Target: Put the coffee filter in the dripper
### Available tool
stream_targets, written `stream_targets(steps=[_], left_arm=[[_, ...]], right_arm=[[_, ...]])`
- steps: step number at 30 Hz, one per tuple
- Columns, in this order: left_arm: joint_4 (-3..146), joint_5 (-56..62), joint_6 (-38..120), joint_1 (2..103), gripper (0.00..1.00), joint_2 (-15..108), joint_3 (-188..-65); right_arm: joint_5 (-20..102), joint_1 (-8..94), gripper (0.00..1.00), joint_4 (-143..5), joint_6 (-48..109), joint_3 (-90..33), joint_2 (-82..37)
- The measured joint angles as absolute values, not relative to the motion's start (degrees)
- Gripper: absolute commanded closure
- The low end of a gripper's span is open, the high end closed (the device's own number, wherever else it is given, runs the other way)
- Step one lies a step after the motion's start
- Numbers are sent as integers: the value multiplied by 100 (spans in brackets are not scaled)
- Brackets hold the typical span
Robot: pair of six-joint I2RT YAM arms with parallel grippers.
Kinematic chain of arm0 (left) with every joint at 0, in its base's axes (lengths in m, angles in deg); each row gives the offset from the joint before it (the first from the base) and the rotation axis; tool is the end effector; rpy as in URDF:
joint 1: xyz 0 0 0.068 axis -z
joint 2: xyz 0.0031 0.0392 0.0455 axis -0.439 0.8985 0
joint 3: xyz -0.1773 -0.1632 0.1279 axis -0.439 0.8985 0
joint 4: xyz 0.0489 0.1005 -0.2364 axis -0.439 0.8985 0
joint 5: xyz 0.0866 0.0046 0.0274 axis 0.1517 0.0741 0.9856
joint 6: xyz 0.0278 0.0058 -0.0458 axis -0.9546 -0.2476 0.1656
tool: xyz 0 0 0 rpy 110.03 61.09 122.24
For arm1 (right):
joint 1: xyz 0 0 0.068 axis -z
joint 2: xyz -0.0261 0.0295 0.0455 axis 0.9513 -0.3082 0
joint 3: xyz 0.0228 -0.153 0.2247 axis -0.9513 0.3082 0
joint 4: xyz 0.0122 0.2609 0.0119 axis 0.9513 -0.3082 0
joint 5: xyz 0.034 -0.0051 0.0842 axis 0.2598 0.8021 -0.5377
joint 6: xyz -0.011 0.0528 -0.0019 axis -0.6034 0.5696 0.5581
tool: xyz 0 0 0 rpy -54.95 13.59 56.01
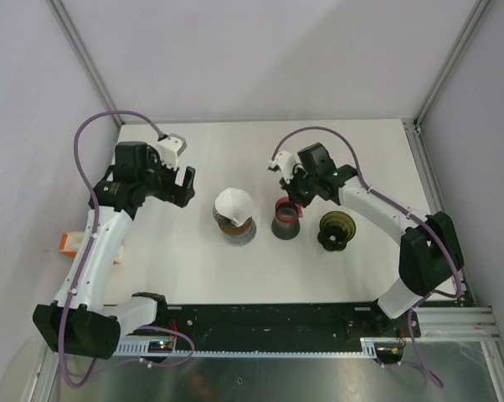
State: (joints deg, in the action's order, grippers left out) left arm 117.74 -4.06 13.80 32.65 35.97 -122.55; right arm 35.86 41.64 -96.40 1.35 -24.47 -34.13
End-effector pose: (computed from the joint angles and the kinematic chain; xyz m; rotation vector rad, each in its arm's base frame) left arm 0.2287 -0.0360 0.3555 0.5711 2.1901 -0.2240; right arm 0.3012 0.1858 0.2651 -1.1686 2.1165 0.3302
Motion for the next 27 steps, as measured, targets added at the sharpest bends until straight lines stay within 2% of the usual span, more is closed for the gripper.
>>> stream_targets(steps=[6, 16, 23, 27], left_arm=[[11774, -408, 1375, 3258, 0, 3549, -12255], [11774, -408, 1369, 3258, 0, 3538, -12255], [11774, -419, 1367, 3258, 0, 3536, -12252], [11774, -441, 1367, 3258, 0, 3536, -12252]], right_arm=[[3291, 3777, 98, -10232, -815, -2450, -3260], [3256, 3530, 61, -10637, -1425, -2426, -3177], [3326, 3408, 51, -10527, -1178, -2367, -2643], [3326, 3497, 49, -10248, -735, -2364, -1920]])
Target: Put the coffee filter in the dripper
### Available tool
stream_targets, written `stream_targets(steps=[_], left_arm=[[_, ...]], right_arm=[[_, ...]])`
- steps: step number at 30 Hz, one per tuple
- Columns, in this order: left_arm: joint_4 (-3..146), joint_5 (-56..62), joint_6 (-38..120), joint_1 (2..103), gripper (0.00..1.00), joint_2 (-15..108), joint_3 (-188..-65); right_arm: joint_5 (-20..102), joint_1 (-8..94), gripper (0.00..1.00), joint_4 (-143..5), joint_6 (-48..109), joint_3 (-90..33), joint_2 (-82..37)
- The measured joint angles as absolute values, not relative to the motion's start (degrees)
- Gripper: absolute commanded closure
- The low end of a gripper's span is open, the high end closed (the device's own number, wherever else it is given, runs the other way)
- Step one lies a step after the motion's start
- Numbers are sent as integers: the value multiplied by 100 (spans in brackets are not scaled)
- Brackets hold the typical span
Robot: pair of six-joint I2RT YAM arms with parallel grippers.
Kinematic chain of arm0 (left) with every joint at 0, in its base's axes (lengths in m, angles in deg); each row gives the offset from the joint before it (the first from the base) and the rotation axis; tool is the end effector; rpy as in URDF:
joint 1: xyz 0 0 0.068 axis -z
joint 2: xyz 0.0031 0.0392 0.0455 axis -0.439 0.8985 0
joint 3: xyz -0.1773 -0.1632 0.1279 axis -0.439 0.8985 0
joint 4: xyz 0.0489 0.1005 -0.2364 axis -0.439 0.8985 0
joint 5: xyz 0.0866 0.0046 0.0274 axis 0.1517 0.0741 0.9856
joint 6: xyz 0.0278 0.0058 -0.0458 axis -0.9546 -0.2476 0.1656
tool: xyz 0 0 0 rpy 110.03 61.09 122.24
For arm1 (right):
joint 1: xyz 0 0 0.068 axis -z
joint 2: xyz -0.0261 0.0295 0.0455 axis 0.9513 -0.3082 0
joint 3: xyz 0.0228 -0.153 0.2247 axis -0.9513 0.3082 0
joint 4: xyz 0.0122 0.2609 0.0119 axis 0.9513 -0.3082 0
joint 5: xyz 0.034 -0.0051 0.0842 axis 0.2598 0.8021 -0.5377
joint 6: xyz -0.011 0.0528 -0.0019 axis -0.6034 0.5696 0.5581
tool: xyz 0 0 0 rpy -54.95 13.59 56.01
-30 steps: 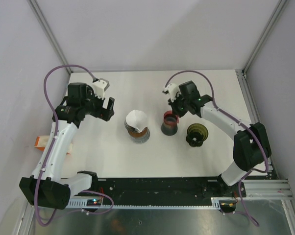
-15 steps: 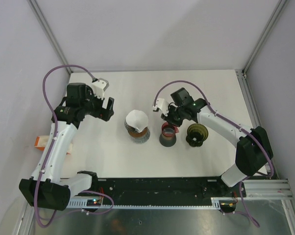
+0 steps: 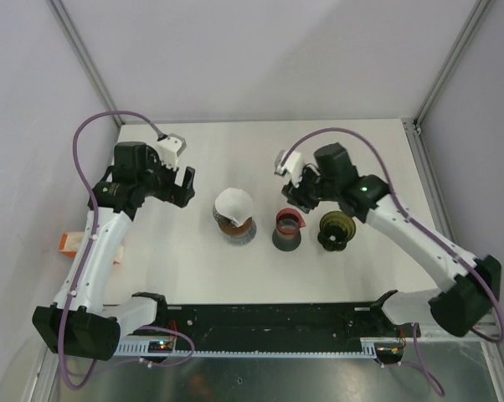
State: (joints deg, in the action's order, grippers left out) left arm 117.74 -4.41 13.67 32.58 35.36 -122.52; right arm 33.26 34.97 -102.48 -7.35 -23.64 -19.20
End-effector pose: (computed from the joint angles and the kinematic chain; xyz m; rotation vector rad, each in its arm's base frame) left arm 0.2261 -0.0356 0.3577 0.5745 2.1781 -0.2269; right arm 0.2303 0.1858 0.3321 -1.3910 1.7985 0.3569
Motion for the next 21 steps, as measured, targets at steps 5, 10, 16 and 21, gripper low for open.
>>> stream_targets(steps=[5, 10, 16, 21], left_arm=[[11774, -458, 1364, 3250, 0, 3527, -12252], [11774, -539, 1364, 3241, 0, 3474, -12250], [11772, -590, 1367, 3239, 0, 3466, -12250], [11772, -651, 1364, 3239, 0, 3466, -12250]], right_arm=[[3768, 4096, 49, -9870, 492, -2364, -1104], [5105, 4658, 49, -10086, 2137, -2294, -790], [6519, 4127, 48, -11043, 3659, -1750, -484], [7015, 3703, 40, -11375, 4813, -773, 71]])
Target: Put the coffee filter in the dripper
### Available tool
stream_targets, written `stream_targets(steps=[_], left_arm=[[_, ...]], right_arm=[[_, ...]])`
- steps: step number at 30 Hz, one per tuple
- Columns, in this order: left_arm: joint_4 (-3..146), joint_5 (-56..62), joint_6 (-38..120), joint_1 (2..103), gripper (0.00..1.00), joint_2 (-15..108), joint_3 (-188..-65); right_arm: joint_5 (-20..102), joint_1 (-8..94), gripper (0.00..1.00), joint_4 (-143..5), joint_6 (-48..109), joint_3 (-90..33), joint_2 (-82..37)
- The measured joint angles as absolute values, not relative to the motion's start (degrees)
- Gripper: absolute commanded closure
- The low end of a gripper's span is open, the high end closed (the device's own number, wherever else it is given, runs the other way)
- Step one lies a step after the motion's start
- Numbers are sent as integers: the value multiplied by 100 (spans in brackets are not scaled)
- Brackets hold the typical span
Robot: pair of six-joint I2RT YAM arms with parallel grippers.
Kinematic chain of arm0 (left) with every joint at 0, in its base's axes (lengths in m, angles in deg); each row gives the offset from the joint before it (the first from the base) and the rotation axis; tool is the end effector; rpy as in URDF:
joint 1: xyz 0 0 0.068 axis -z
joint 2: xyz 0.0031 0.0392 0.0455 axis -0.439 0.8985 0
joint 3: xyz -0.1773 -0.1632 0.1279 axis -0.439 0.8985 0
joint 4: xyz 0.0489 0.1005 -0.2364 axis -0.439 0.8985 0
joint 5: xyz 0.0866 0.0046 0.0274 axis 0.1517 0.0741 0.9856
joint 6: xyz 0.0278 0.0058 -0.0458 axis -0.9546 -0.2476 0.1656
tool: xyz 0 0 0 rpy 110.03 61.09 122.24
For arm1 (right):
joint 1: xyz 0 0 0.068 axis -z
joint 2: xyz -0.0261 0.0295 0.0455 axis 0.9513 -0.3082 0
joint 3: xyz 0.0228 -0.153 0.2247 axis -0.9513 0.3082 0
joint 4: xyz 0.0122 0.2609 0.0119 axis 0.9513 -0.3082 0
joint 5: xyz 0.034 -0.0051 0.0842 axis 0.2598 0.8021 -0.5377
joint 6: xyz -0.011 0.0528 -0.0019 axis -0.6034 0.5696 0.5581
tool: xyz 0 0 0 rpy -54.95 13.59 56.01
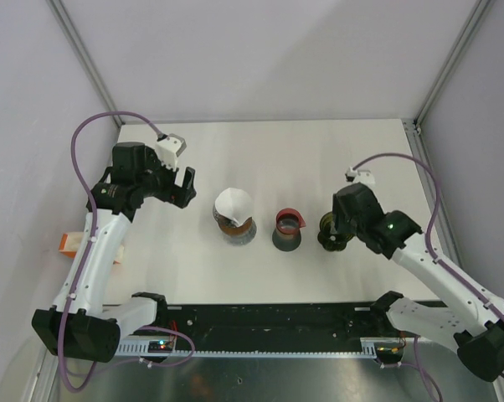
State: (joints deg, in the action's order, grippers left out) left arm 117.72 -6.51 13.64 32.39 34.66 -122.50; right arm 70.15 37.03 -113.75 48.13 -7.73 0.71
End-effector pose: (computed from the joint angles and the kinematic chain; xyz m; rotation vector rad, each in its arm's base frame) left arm 0.2229 -0.0358 0.3603 0.5883 2.1569 -0.2633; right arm 0.1698 0.1030 0.3058 -0.0491 2.3314 0.0571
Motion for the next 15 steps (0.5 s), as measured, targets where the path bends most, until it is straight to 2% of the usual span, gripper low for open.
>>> stream_targets(steps=[6, 15], left_arm=[[11772, -699, 1362, 3239, 0, 3461, -12250], [11772, -710, 1323, 3239, 0, 3387, -12250]], right_arm=[[7352, 3036, 38, -11286, 5829, 60, 60], [7538, 2721, 46, -10436, 6443, 881, -326]])
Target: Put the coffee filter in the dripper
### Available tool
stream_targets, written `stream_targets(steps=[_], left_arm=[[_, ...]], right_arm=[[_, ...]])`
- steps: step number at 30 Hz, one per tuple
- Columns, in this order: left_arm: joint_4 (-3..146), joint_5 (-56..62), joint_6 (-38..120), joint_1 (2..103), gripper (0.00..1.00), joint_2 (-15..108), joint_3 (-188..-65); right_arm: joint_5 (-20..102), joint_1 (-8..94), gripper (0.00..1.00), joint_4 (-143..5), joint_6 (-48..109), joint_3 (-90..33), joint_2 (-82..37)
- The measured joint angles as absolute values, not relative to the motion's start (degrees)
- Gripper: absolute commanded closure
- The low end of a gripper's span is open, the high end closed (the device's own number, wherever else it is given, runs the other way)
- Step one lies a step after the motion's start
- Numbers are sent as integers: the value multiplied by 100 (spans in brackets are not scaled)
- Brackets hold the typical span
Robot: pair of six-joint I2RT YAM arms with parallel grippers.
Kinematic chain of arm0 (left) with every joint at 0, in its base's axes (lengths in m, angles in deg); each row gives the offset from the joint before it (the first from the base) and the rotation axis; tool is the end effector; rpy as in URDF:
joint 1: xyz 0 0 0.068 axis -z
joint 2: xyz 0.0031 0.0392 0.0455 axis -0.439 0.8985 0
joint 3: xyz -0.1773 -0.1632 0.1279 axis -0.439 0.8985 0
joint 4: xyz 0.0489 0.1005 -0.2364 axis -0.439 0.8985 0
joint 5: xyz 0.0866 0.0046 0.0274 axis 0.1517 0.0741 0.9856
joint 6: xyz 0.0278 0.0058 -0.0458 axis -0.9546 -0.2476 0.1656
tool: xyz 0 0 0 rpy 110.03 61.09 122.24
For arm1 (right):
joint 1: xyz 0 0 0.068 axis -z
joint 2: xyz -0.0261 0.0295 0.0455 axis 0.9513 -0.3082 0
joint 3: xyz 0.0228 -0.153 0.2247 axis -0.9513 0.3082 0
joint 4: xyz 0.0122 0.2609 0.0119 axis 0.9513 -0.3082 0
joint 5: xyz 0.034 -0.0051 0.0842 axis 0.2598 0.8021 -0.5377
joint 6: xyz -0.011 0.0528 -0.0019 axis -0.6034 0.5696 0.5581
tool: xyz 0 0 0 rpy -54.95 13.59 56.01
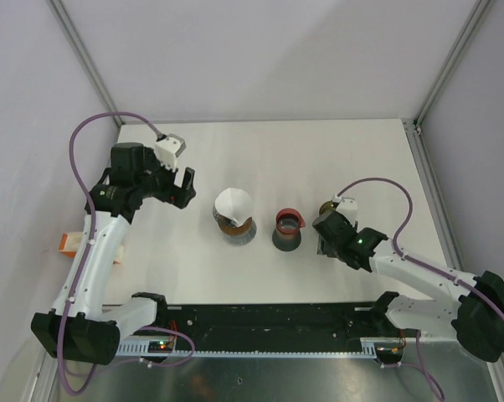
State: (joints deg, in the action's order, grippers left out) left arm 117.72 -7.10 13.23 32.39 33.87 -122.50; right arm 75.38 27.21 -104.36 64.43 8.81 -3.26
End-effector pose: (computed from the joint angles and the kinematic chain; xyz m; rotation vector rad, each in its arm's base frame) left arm 0.2193 -0.0357 0.3632 0.6002 2.1380 -0.2677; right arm 0.1517 0.1282 0.2140 0.0689 2.4405 0.0311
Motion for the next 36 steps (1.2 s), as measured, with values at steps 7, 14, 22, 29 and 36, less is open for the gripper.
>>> stream_targets(steps=[7, 14, 22, 29, 36], left_arm=[[11772, -716, 1284, 3237, 0, 3376, -12250], [11772, -747, 1279, 3228, 0, 3376, -12250], [11772, -837, 1279, 3221, 0, 3374, -12250], [11772, -869, 1275, 3221, 0, 3370, -12250], [11772, -889, 1275, 3221, 0, 3370, -12250]], right_arm=[[7649, 2719, 51, -9970, 6544, 1187, -602], [7783, 2723, 46, -9542, 6572, 1262, -578], [8257, 2651, 44, -8648, 7206, 1515, -582], [8716, 2780, 50, -8361, 7536, 1767, -390], [8539, 3700, 56, -8036, 7263, 2147, -42]])
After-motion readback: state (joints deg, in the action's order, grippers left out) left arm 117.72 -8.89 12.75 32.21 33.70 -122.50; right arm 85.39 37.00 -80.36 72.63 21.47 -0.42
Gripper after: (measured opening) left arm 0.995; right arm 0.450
